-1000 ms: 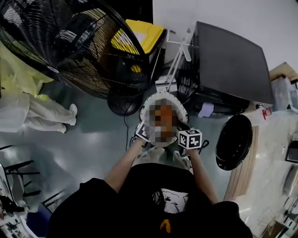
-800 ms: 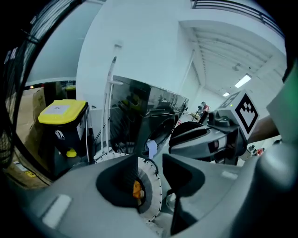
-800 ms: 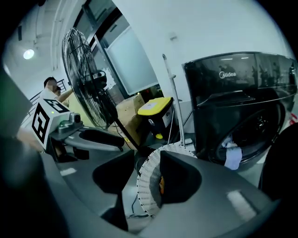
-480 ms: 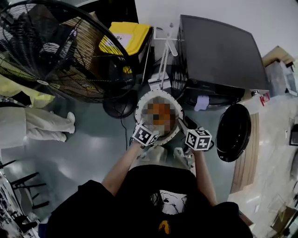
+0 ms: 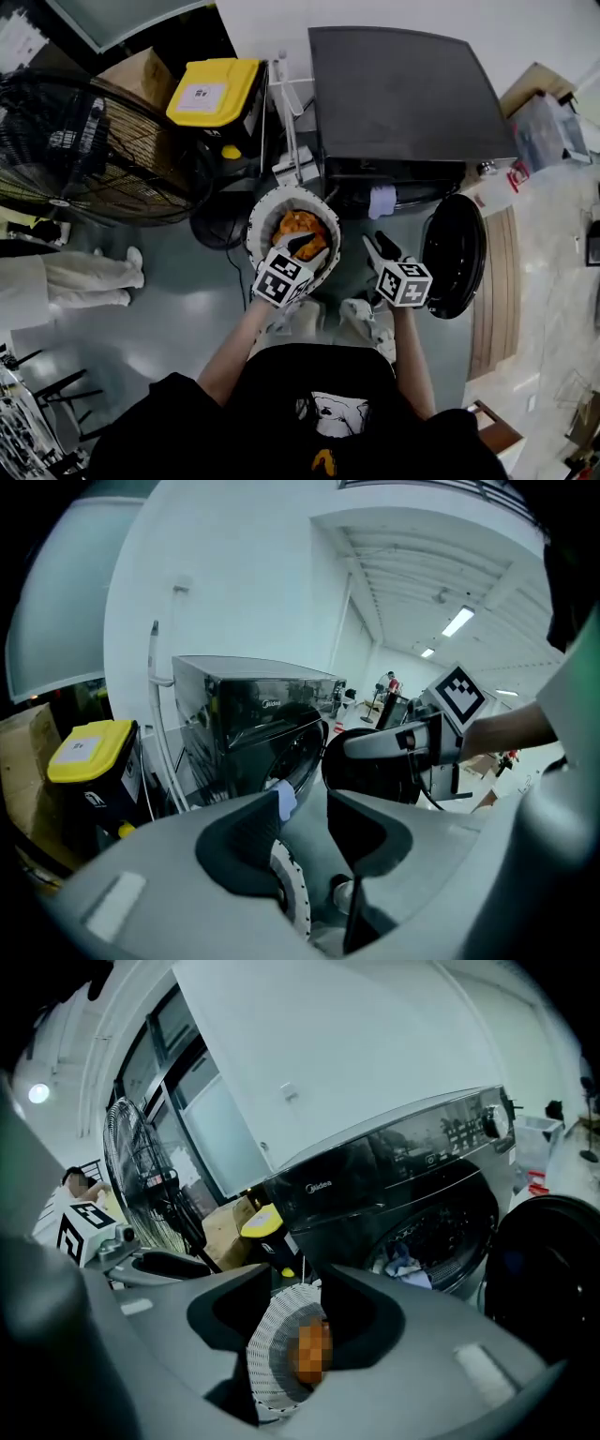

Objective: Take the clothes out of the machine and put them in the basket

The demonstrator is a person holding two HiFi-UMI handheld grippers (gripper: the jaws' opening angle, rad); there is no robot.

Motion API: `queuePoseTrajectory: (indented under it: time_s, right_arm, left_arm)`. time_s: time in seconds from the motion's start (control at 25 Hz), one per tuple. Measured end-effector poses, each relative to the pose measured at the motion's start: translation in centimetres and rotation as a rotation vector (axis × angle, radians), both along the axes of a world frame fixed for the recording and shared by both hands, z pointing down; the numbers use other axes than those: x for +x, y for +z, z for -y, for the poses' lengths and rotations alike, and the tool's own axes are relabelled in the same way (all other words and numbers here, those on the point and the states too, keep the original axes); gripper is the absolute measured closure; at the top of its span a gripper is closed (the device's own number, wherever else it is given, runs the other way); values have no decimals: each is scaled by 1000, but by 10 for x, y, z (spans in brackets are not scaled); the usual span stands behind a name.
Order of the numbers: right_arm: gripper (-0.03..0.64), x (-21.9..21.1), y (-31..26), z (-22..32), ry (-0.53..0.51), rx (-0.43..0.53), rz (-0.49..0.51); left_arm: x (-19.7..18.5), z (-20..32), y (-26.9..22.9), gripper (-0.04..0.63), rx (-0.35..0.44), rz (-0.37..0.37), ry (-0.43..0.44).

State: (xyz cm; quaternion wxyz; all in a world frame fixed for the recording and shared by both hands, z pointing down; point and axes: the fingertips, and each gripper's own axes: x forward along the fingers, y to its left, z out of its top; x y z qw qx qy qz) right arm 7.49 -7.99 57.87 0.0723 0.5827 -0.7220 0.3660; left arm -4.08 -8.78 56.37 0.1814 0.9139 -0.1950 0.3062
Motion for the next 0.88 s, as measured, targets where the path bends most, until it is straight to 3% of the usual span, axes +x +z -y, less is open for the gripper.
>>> queuePoseTrajectory:
  time_s: [0.56, 0.88]
  right_arm:
    - [430, 111, 18, -4, -80, 5, 15]
    - [431, 135, 44, 12, -28, 19, 61]
  left_arm:
    - [120, -26, -6, 436, 16, 53, -77]
    - [144, -31, 1, 436, 41, 107, -49]
